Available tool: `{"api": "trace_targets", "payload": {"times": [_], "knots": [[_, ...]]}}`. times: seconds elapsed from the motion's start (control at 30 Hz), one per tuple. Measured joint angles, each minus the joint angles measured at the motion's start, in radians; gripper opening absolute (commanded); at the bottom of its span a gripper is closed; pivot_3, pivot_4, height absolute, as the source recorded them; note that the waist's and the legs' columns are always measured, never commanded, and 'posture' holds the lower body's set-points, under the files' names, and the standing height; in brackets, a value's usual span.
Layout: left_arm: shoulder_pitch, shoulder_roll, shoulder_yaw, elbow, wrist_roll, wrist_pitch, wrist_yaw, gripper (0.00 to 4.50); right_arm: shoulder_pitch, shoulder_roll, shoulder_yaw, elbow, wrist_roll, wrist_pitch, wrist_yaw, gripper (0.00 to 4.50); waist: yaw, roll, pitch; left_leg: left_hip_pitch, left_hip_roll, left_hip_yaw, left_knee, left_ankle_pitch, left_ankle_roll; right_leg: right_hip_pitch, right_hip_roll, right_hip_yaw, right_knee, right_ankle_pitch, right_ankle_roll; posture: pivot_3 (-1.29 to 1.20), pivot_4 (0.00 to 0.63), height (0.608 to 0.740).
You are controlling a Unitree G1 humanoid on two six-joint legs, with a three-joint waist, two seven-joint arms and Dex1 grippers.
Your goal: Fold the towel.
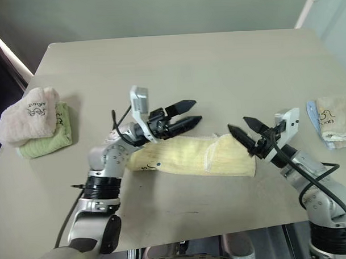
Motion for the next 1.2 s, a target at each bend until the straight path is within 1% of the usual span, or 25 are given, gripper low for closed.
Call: {"api": "trace_targets", "payload": {"times": [0.1,0.27,0.33,0.43,0.53,0.67,0.77,0.83,0.93,1.07,1.2], "knots": [[0.0,0.064,0.065,0.003,-0.032,0.077,0.054,4.5,-0.012,-0.044,0.035,-0.028,0.004,0.021,0.043,4.47,0.0,-0.001,0.0,0.0,0.0,0.0,0.0,-0.001,0.0,0.0,0.0,0.0,0.0,-0.001,0.001,0.0,0.15,0.74],[0.015,0.113,0.129,-0.027,-0.108,0.215,0.124,4.5,-0.039,-0.072,0.095,-0.03,-0.009,0.025,0.084,4.47,0.006,-0.001,0.001,0.0,0.0,0.0,0.0,-0.002,0.001,0.0,0.0,0.0,0.0,-0.002,0.002,0.0,0.15,0.74],[0.048,0.153,0.151,-0.066,-0.133,0.283,0.172,4.5,-0.057,-0.096,0.134,-0.031,-0.047,0.018,0.107,4.47,0.004,-0.001,0.001,0.0,0.0,0.0,0.0,-0.002,0.001,0.0,0.0,0.0,-0.001,-0.001,0.002,0.0,0.15,0.74],[0.123,0.232,0.194,-0.098,-0.129,0.336,0.241,4.5,-0.072,-0.121,0.18,-0.01,-0.12,0.009,0.121,4.47,-0.004,-0.002,0.001,0.002,0.001,0.0,-0.001,-0.003,0.0,-0.001,0.001,0.0,0.0,-0.002,0.0,0.0,0.15,0.74],[0.147,0.257,0.257,-0.1,-0.176,0.412,0.289,4.5,-0.089,-0.139,0.207,0.007,-0.157,0.003,0.149,4.47,-0.001,-0.002,0.001,0.002,0.001,0.0,-0.001,-0.003,0.0,-0.001,0.001,0.0,0.001,-0.002,-0.002,0.0,0.15,0.74],[0.175,0.333,0.348,-0.114,-0.302,0.609,0.346,4.5,-0.117,-0.148,0.226,0.026,-0.201,-0.018,0.183,4.47,0.0,-0.004,0.001,0.002,0.0,0.0,-0.001,-0.003,0.0,-0.001,0.001,0.0,0.001,-0.001,-0.004,0.0,0.15,0.74],[0.172,0.378,0.417,-0.06,-0.415,0.832,0.399,4.5,-0.145,-0.144,0.233,0.045,-0.22,-0.032,0.196,4.47,-0.001,-0.004,0.001,0.002,0.0,-0.001,-0.001,-0.003,-0.001,-0.001,0.001,0.0,0.001,0.0,-0.005,0.0,0.15,0.74],[0.172,0.399,0.432,-0.041,-0.435,0.924,0.436,4.5,-0.159,-0.137,0.234,0.061,-0.231,-0.034,0.201,4.47,0.0,-0.003,0.002,0.002,0.0,-0.001,-0.001,-0.002,-0.001,-0.002,0.001,0.0,0.002,0.001,-0.006,0.0,0.15,0.74],[0.171,0.409,0.445,-0.023,-0.456,0.99,0.472,4.5,-0.166,-0.13,0.242,0.067,-0.237,-0.035,0.212,4.47,0.001,-0.004,0.002,0.002,0.0,-0.001,-0.002,-0.002,-0.002,-0.002,0.001,0.0,0.002,0.001,-0.006,0.0,0.15,0.74],[0.223,0.522,0.423,0.053,-0.518,1.02,0.505,4.5,-0.172,-0.127,0.252,0.074,-0.25,-0.043,0.23,4.47,-0.004,-0.004,0.002,0.003,0.001,-0.002,-0.004,-0.001,-0.007,-0.004,0.003,0.001,0.002,0.002,-0.008,0.0,0.15,0.74],[0.228,0.582,0.381,0.098,-0.577,1.022,0.508,4.5,-0.183,-0.094,0.244,0.076,-0.23,-0.038,0.231,4.47,-0.001,-0.005,0.002,0.003,0.0,-0.002,-0.007,0.001,-0.009,-0.006,0.003,0.0,0.003,0.002,-0.009,0.0,0.15,0.74]]}}
